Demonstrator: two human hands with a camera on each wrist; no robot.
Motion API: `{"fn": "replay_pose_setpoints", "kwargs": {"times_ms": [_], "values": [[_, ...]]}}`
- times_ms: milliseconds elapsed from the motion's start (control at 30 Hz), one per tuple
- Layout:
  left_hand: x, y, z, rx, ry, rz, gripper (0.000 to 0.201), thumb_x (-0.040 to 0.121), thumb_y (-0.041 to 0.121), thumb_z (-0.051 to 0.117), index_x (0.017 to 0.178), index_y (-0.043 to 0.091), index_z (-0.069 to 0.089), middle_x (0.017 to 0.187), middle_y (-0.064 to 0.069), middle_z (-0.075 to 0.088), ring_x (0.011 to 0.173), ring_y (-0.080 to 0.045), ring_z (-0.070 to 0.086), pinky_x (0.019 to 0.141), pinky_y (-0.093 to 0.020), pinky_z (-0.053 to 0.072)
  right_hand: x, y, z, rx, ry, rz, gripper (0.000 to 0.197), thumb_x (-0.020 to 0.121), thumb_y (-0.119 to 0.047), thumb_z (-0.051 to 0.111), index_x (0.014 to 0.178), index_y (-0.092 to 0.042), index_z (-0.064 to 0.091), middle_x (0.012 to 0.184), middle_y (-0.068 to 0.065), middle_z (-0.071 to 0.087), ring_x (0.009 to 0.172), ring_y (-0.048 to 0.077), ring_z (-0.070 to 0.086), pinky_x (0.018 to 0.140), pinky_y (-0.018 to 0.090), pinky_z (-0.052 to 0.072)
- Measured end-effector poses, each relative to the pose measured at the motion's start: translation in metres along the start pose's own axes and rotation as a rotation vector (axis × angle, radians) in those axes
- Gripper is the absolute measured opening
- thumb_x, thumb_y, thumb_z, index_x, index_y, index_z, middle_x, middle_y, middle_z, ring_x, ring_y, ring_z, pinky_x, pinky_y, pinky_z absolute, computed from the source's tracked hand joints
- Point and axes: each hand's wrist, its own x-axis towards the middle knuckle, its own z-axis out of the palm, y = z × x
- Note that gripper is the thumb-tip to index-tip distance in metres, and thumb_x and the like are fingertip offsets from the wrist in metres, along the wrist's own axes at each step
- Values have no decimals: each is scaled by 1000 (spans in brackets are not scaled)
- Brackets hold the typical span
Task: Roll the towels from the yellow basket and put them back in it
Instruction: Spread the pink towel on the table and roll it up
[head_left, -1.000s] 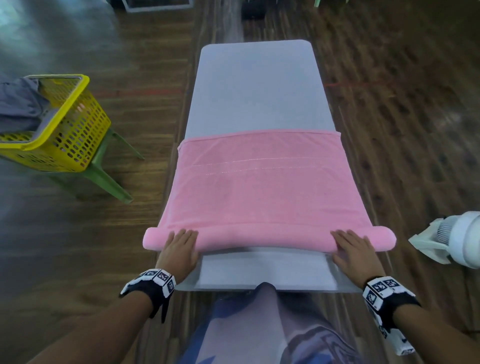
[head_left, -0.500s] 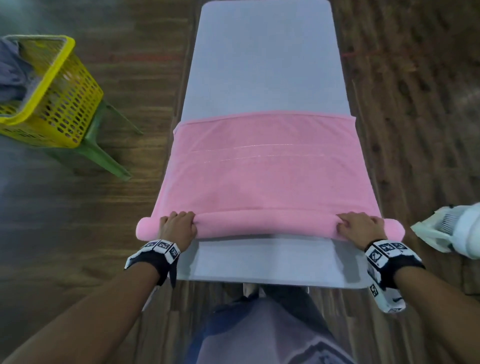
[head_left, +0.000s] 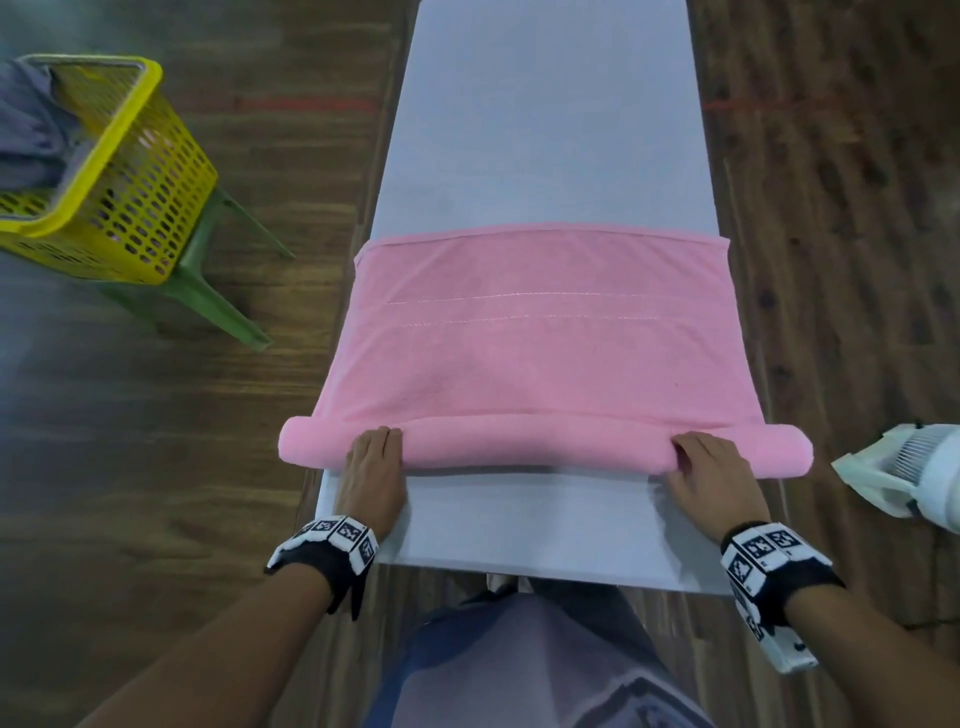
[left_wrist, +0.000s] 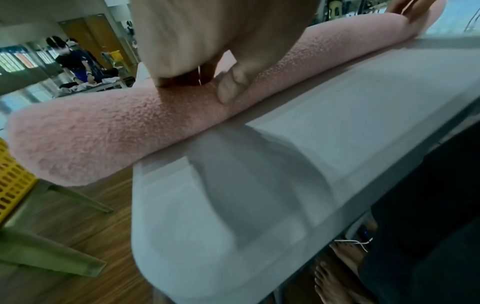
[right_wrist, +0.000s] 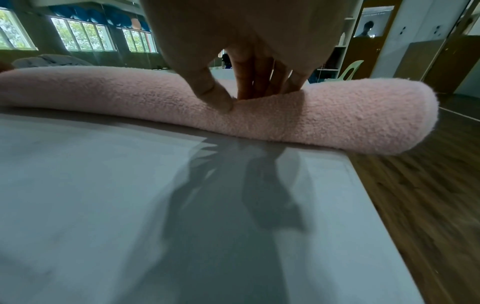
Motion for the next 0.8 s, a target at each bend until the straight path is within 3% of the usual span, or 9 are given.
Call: {"fn": "replay_pose_setpoints", "kwargs": {"times_ms": [133, 267, 433, 500, 600, 700, 800], "values": [[8, -11, -4, -2, -20, 53, 51, 61, -13, 67, 110, 3, 61, 106, -12, 64, 100, -33, 58, 91, -44, 48, -2, 4, -4, 10, 4, -47, 36, 74, -8, 73, 109, -4, 66, 108, 13, 68, 98, 36, 60, 85, 47, 50], [24, -15, -9, 4, -93, 31, 41, 64, -9, 67, 101, 7, 65, 97, -10, 68, 92, -32, 61, 85, -42, 48, 15, 4, -10, -78, -36, -13, 26, 80, -11, 66, 106, -11, 70, 107, 9, 70, 97, 35, 58, 81, 45, 46], [62, -16, -24, -15, -232, -48, 22, 73, 0, 56, 88, 11, 68, 86, -11, 68, 82, -33, 61, 70, -36, 43, 52, 0, -23, -153, -206, 84, 38, 89, -21, 51, 124, -27, 63, 117, 5, 64, 105, 30, 54, 88, 41, 39], [77, -14, -27, -19, -270, -76, 23, 74, 2, 55, 90, 10, 69, 88, -13, 67, 84, -35, 61, 72, -39, 47, 64, -3, -27, -120, -257, 150, 39, 89, -20, 51, 126, -28, 62, 120, 8, 63, 110, 32, 52, 92, 42, 38], [88, -9, -28, -15, -259, -107, 25, 77, 1, 57, 98, 10, 64, 96, -11, 62, 92, -34, 57, 77, -39, 45, 79, -4, -32, -13, -328, 268, 32, 85, -17, 59, 116, -26, 65, 119, 8, 64, 112, 32, 54, 93, 39, 39], [88, -5, -31, 91, -158, -147, 14, 81, 7, 57, 93, 13, 54, 91, -3, 49, 95, -29, 48, 78, -37, 34, 89, -11, -41, 8, -345, 335, 24, 79, -12, 61, 99, -25, 60, 111, 7, 61, 106, 31, 55, 91, 36, 42], [77, 0, -26, 72, -110, -80, 11, 78, 1, 59, 78, 11, 55, 81, -7, 56, 78, -29, 51, 66, -33, 29, 91, -21, -46, -96, -287, 248, 18, 77, -7, 61, 82, -20, 50, 99, 7, 53, 101, 32, 54, 83, 34, 41]]}}
